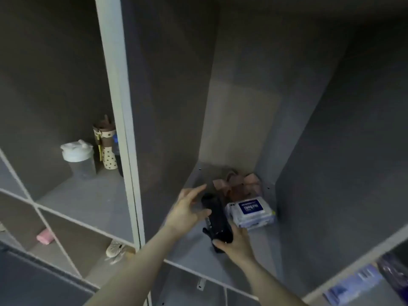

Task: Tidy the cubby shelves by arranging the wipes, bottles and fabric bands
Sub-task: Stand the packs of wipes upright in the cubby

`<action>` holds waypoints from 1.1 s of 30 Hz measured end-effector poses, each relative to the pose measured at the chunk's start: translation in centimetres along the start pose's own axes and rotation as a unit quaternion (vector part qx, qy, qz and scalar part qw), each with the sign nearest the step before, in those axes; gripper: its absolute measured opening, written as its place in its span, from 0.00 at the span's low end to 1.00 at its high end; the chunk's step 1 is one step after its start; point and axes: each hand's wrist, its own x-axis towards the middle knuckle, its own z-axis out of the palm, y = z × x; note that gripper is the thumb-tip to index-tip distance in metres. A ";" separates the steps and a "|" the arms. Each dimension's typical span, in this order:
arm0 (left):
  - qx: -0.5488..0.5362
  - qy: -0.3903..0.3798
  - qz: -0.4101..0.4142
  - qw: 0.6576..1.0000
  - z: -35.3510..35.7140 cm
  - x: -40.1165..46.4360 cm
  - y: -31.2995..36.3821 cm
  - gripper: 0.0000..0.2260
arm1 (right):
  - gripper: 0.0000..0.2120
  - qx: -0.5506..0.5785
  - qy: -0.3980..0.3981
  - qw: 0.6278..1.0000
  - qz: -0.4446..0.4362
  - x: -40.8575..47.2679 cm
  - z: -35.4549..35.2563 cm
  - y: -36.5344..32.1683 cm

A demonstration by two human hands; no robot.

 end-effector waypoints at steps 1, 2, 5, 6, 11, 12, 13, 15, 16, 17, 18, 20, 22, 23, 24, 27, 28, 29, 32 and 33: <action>0.020 -0.008 0.004 1.000 -0.2 0.2 -0.4 0.30 | 0.41 0.002 -0.013 1.000 -0.005 0.2 0.4 0.0; 0.042 -0.018 0.008 0.999 -0.4 0.7 -1.1 0.31 | 0.44 0.014 -0.029 0.999 -0.005 0.8 1.1 0.5; 0.093 -0.067 0.006 0.993 -0.7 1.4 -3.1 0.33 | 0.45 0.066 -0.038 0.997 0.005 1.1 1.8 0.8; 0.102 -0.085 0.008 0.991 -0.6 1.6 -3.5 0.34 | 0.43 0.079 -0.026 0.997 0.007 1.0 1.7 0.7; 0.160 -0.178 0.053 0.969 0.3 2.1 -3.6 0.38 | 0.32 0.154 -0.023 0.987 0.051 1.1 -1.4 -2.8; 0.179 -0.192 0.063 0.963 0.6 2.3 -3.4 0.40 | 0.30 0.160 -0.015 0.985 0.058 1.3 -2.5 -4.0; 0.200 -0.200 0.072 0.956 0.9 2.4 -3.3 0.41 | 0.28 0.163 -0.007 0.985 0.060 1.6 -3.5 -5.2; 0.235 -0.195 0.090 0.948 1.3 2.8 -3.0 0.44 | 0.28 0.165 0.001 0.985 0.051 2.5 -5.0 -7.2; 0.235 -0.182 0.096 0.950 1.4 3.1 -3.0 0.45 | 0.29 0.162 -0.003 0.986 0.046 2.8 -5.4 -8.2; 0.223 -0.167 0.092 0.956 1.6 3.3 -2.9 0.45 | 0.30 0.156 -0.011 0.987 0.040 2.9 -5.7 -9.1; 0.204 -0.147 0.086 0.964 1.8 3.5 -2.7 0.45 | 0.31 0.146 -0.023 0.989 0.031 3.1 -5.8 -9.7; 0.200 -0.105 0.075 0.971 1.9 3.7 -2.4 0.43 | 0.28 0.140 -0.058 0.988 0.000 3.2 -5.8 -10.7; 0.239 -0.068 0.079 0.965 1.4 4.0 -2.3 0.39 | 0.22 0.185 -0.108 0.977 -0.014 3.7 -6.0 -11.1; 0.260 -0.048 0.071 0.962 0.7 4.3 -2.2 0.37 | 0.21 0.226 -0.130 0.965 -0.007 4.0 -6.5 -11.1; 0.271 -0.026 0.051 0.961 0.0 4.7 -2.3 0.36 | 0.22 0.257 -0.143 0.956 0.000 4.4 -7.1 -11.1; 0.276 0.013 -0.029 0.961 -1.9 5.9 -2.0 0.34 | 0.26 0.238 -0.133 0.962 0.010 5.8 -9.1 -9.5; 0.284 0.019 -0.044 0.958 -2.3 6.2 -2.0 0.34 | 0.28 0.217 -0.126 0.968 0.015 6.2 -9.8 -8.7; 0.291 0.023 -0.057 0.955 -2.5 6.3 -1.9 0.33 | 0.30 0.191 -0.122 0.974 0.019 6.6 -10.4 -7.8; 0.320 0.024 -0.060 0.945 -3.2 6.7 -1.4 0.31 | 0.36 0.112 -0.131 0.985 0.019 7.6 -11.8 -5.6; 0.359 0.018 -0.036 0.932 -3.5 6.8 -1.1 0.31 | 0.37 0.084 -0.140 0.986 0.012 7.9 -12.0 -5.0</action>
